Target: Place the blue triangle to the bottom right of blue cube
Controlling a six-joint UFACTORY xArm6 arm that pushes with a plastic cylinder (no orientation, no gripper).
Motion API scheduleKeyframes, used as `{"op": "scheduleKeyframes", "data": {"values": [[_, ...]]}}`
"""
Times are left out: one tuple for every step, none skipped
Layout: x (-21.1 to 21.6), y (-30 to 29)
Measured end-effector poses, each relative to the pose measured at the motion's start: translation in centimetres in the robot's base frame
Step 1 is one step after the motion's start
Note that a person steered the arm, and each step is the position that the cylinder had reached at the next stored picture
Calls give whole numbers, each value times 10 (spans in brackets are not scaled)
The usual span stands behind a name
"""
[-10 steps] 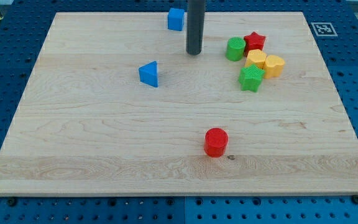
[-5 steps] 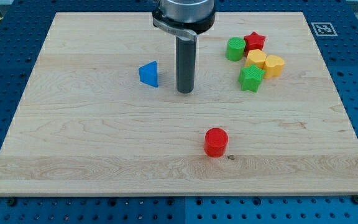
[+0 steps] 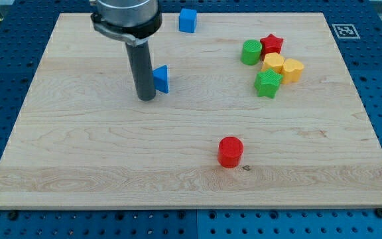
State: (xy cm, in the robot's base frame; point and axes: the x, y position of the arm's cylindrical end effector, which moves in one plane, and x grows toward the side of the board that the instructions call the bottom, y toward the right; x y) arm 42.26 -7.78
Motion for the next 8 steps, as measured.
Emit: {"op": "scheduleKeyframes", "data": {"values": [[-15,12],[-35,19],[-59,20],[-83,33],[-82,44],[-69,44],[-70,53],[-74,70]]}}
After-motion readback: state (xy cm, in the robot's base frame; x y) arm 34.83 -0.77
